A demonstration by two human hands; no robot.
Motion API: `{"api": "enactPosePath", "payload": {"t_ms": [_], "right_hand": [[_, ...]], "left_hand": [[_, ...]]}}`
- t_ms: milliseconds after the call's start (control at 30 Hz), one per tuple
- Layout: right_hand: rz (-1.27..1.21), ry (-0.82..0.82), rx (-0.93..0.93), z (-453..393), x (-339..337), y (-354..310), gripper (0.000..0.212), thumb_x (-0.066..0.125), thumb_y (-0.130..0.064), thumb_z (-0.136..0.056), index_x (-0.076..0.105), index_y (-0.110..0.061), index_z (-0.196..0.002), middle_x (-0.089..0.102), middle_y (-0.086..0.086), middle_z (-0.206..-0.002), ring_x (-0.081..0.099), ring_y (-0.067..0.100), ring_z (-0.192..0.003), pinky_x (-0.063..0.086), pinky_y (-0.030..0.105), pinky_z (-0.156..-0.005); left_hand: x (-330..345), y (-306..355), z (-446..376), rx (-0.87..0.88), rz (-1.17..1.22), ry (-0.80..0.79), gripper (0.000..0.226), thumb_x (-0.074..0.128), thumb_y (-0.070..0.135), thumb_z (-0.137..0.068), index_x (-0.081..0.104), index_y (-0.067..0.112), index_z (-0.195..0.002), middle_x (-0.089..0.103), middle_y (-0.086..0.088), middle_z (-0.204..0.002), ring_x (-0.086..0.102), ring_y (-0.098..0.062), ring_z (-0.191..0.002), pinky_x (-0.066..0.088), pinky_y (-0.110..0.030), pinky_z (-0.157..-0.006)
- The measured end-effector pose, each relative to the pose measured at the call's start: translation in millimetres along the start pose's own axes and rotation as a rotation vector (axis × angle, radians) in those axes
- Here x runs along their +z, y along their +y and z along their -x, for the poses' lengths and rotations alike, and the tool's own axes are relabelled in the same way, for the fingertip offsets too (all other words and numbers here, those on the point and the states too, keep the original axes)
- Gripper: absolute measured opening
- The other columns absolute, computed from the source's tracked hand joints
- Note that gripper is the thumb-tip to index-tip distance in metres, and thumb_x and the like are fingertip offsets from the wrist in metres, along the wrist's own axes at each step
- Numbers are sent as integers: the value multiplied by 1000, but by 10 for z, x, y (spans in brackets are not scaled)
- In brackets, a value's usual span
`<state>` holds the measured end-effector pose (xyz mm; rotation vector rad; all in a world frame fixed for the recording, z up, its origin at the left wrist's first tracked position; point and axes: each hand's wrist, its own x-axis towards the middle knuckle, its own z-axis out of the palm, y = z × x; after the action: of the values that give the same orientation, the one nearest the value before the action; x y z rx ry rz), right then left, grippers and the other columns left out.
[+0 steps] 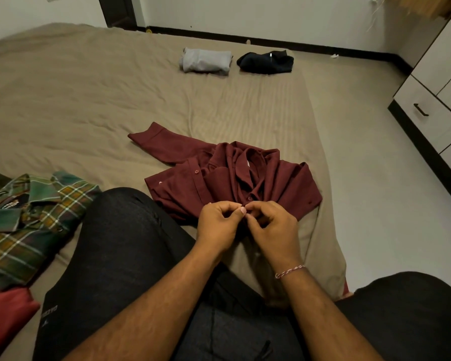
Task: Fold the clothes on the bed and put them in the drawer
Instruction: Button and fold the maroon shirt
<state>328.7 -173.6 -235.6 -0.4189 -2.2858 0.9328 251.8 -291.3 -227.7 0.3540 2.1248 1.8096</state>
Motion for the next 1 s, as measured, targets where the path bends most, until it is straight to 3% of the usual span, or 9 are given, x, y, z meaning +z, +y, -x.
{"api": "enactPosePath", "payload": {"t_ms": [67,233,400,533,600,667,733,867,1000], "right_hand": [[71,11,-31,18,18,-18,18,81,-17,-86,77,-23,-102,70,-11,-93,64,2,-81,54,20,-73],[298,32,-124,48,48,-76,15,74,-23,-91,71,-21,-106,68,-6,-96,65,13,-73,56,30,-59],[342,32,-159,33,24,-120,13,76,-20,-88,72,-18,-100,68,-3,-89,64,14,-67,56,32,-55],[24,20,-112,-61,-128,-52,13,83,-11,-82,77,-17,-92,73,-8,-84,67,7,-73,58,26,-68],[-262,-12,59,-74,-195,-92,16,84,-5,-82,78,-14,-94,76,-5,-83,71,7,-74,59,22,-71],[-536,-27,248,-66,-198,-128,14,80,0,-85,76,-9,-94,77,0,-84,72,10,-77,60,22,-73],[-694,2,380,-68,-148,-114,9,73,0,-91,73,-7,-96,74,1,-82,69,13,-78,60,26,-74],[-625,35,364,-101,-110,-22,4,61,-8,-101,61,-12,-100,61,-15,-69,54,-1,-66,49,18,-65],[-304,-124,170,-14,-135,-95,16,68,-27,-99,57,-25,-110,62,-12,-71,57,2,-66,48,22,-62]], "left_hand": [[14,-25,-24,37,-70,39,12,77,16,-91,80,27,-86,75,11,-95,70,0,-92,54,-40,-102],[3,11,-47,162,-280,40,5,76,17,-91,77,21,-88,59,11,-109,58,3,-101,43,-5,-83],[-38,-5,-68,355,-464,16,5,75,18,-90,75,21,-86,55,12,-104,55,-7,-104,46,-17,-90],[-57,17,-88,118,-27,-55,15,75,7,-90,78,16,-79,69,3,-96,68,-8,-91,53,-27,-88],[-39,48,-58,3,242,-114,21,72,4,-92,79,16,-77,74,-1,-92,70,-13,-87,55,-31,-83],[-30,71,-32,-5,304,-154,15,70,6,-95,78,14,-84,76,-5,-91,72,-16,-87,56,-31,-81],[-40,84,-14,122,167,-192,7,72,12,-95,77,15,-99,77,-3,-99,73,-17,-97,58,-32,-88],[-64,39,-40,509,-395,-195,34,74,21,-91,70,27,-123,70,12,-118,65,-2,-111,54,-27,-98],[-239,118,-121,627,-419,19,21,67,17,-92,76,26,-109,73,13,-101,68,-2,-96,57,-33,-86]]}}
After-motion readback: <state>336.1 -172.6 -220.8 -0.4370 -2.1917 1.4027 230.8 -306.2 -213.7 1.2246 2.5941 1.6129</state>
